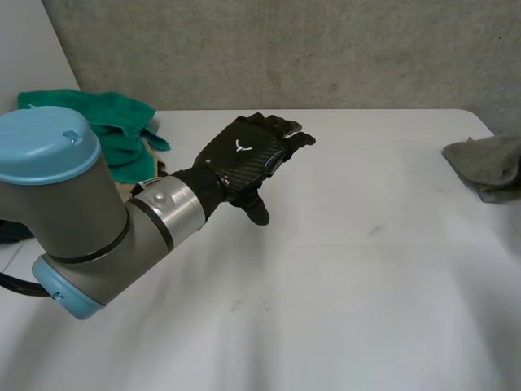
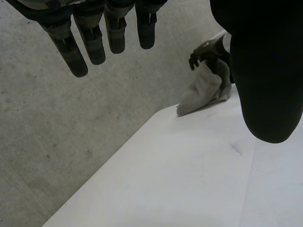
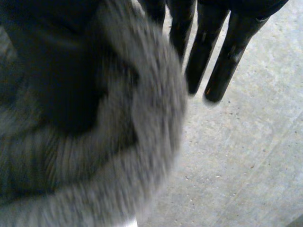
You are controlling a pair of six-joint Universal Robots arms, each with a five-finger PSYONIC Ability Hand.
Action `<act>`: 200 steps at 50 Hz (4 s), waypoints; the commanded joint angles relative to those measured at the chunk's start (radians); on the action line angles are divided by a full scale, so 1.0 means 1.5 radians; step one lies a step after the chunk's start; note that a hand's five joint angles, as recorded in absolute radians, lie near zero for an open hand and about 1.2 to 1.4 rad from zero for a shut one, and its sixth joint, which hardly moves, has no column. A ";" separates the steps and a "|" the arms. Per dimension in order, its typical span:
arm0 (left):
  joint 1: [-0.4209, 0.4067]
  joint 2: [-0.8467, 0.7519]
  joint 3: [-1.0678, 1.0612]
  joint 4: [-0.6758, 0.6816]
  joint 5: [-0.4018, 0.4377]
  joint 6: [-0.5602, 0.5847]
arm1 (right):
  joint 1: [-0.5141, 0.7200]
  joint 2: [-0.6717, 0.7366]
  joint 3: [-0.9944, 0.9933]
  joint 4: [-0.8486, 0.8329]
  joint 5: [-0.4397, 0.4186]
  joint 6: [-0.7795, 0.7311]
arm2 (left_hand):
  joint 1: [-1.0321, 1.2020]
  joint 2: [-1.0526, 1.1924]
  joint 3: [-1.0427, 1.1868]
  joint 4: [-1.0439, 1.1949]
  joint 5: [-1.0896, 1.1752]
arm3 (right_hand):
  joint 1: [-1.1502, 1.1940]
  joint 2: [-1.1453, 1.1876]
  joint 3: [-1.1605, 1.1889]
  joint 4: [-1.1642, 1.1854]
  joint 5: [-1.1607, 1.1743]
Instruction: Fold the laundry.
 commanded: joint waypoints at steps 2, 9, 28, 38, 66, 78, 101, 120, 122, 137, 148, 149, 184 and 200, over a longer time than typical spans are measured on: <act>0.000 0.004 0.002 -0.002 0.000 0.000 | 0.012 0.010 0.026 -0.002 0.068 -0.112 | 0.000 -0.004 -0.010 -0.005 -0.018 | -0.205 -0.324 -0.342 -0.346 -0.319; -0.002 0.006 -0.005 -0.004 0.001 -0.001 | -0.021 -0.067 0.126 -0.004 0.082 -0.141 | -0.002 -0.006 -0.012 -0.007 -0.020 | -0.205 -0.324 -0.342 -0.346 -0.319; 0.099 0.100 -0.013 -0.014 -0.033 0.002 | -0.023 -0.498 0.525 -0.221 0.181 -0.351 | 0.002 -0.002 -0.008 -0.003 -0.016 | -0.205 -0.324 -0.342 -0.346 -0.319; 0.293 0.079 0.040 0.065 -0.128 0.047 | 0.155 -0.716 0.843 -0.434 -0.128 -0.225 | 0.018 0.013 0.008 0.012 0.000 | -0.205 -0.324 -0.342 -0.346 -0.319; 0.426 -0.263 0.188 0.219 -0.034 0.264 | 0.281 -0.689 1.141 -0.424 -0.260 -0.217 | 0.108 0.103 0.098 0.102 0.090 | -0.205 -0.324 -0.342 -0.346 -0.319; 0.397 -0.312 0.294 0.212 -0.024 0.161 | 0.280 -0.671 1.136 -0.422 -0.259 -0.219 | 0.106 0.101 0.096 0.100 0.088 | -0.205 -0.324 -0.342 -0.346 -0.319; 0.373 -0.264 0.338 0.121 0.003 0.153 | 0.280 -0.616 1.112 -0.423 -0.260 -0.220 | 0.096 0.092 0.086 0.090 0.078 | -0.205 -0.324 -0.342 -0.346 -0.319; 0.391 -0.456 0.513 0.032 0.007 0.156 | 0.279 -0.609 1.107 -0.423 -0.260 -0.220 | 0.275 0.271 0.266 0.270 0.257 | -0.205 -0.324 -0.342 -0.346 -0.319; 0.391 -0.466 0.524 0.030 0.006 0.158 | 0.279 -0.608 1.107 -0.423 -0.260 -0.220 | 0.334 0.330 0.325 0.329 0.317 | -0.205 -0.324 -0.342 -0.346 -0.319; 0.285 -0.250 0.316 0.190 -0.127 0.189 | 0.267 -0.619 1.109 -0.423 -0.258 -0.220 | 0.800 0.796 0.791 0.795 0.782 | -0.205 -0.324 -0.342 -0.346 -0.319; 0.047 -0.026 0.003 0.240 -0.118 0.047 | 0.234 -0.647 1.083 -0.413 -0.149 -0.214 | 0.800 0.796 0.791 0.795 0.782 | -0.205 -0.324 -0.342 -0.346 -0.319; 0.004 -0.035 -0.017 0.232 -0.120 0.026 | 0.234 -0.648 1.080 -0.410 -0.138 -0.213 | 0.800 0.796 0.791 0.795 0.782 | -0.205 -0.324 -0.342 -0.346 -0.319; 0.012 0.037 -0.184 0.022 -0.191 -0.007 | 0.263 -0.693 0.947 0.129 -0.248 -0.210 | 0.070 0.066 0.061 0.065 0.053 | -0.075 -0.194 -0.212 -0.216 -0.189; -0.107 -0.179 0.044 0.036 -0.141 -0.001 | 0.260 -0.744 1.028 0.136 -0.124 -0.229 | 0.158 0.154 0.149 0.153 0.141 | -0.015 -0.133 -0.151 -0.155 -0.128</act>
